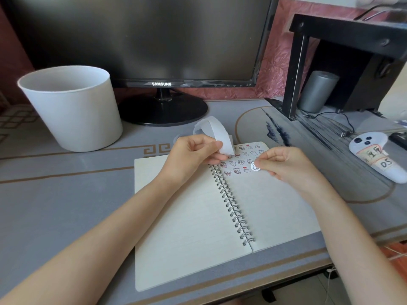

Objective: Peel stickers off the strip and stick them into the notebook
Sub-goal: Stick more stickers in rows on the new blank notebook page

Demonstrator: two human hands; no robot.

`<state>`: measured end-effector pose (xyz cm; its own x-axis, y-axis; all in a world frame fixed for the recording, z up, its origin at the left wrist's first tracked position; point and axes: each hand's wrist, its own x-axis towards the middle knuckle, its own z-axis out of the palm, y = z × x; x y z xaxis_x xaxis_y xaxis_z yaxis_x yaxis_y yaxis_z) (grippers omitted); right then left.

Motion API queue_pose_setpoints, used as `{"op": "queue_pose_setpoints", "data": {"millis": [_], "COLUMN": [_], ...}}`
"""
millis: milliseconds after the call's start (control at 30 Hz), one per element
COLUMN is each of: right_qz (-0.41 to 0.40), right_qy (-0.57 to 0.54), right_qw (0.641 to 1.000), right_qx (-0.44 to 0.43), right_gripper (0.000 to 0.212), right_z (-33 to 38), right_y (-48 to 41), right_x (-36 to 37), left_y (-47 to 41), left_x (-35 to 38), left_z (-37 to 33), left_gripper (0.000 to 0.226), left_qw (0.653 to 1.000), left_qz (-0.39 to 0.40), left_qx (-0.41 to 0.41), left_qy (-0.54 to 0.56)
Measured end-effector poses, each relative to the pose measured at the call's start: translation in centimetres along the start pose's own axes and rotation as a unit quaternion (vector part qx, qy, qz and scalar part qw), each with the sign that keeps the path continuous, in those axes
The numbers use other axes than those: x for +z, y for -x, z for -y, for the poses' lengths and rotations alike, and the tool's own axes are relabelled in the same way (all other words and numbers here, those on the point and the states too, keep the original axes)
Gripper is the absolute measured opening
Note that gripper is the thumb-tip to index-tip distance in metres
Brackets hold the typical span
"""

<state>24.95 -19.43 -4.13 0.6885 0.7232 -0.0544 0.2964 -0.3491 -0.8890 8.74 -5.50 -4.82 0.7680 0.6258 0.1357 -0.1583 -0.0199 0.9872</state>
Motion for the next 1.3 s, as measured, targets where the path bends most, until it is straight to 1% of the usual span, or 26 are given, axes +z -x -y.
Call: {"op": "queue_pose_setpoints", "data": {"millis": [333, 733, 1100, 1200, 1300], "right_qz": [-0.005, -0.023, -0.043, -0.046, -0.027], "right_qy": [0.009, 0.049, 0.093, 0.086, 0.076], "right_qw": [1.0, 0.997, 0.992, 0.993, 0.995], "right_qx": [-0.014, -0.05, -0.076, -0.067, -0.055], "right_gripper": [0.01, 0.018, 0.019, 0.023, 0.024], "right_z": [-0.05, -0.34, -0.59, -0.7, -0.77], "right_y": [-0.09, -0.13, -0.16, -0.32, -0.54], "right_x": [0.19, 0.59, 0.58, 0.35, 0.18], "left_y": [0.04, -0.01, 0.08, 0.05, 0.05], "left_x": [-0.02, -0.08, -0.06, -0.06, -0.06], "left_z": [-0.01, 0.08, -0.01, 0.03, 0.09], "left_gripper": [0.013, 0.013, 0.013, 0.013, 0.013], "left_qw": [1.0, 1.0, 1.0, 1.0, 1.0], "left_qz": [0.002, 0.002, 0.002, 0.003, 0.001], "left_qx": [0.0, 0.002, 0.002, 0.004, 0.001], "left_qy": [-0.002, -0.009, -0.009, -0.01, -0.008]}}
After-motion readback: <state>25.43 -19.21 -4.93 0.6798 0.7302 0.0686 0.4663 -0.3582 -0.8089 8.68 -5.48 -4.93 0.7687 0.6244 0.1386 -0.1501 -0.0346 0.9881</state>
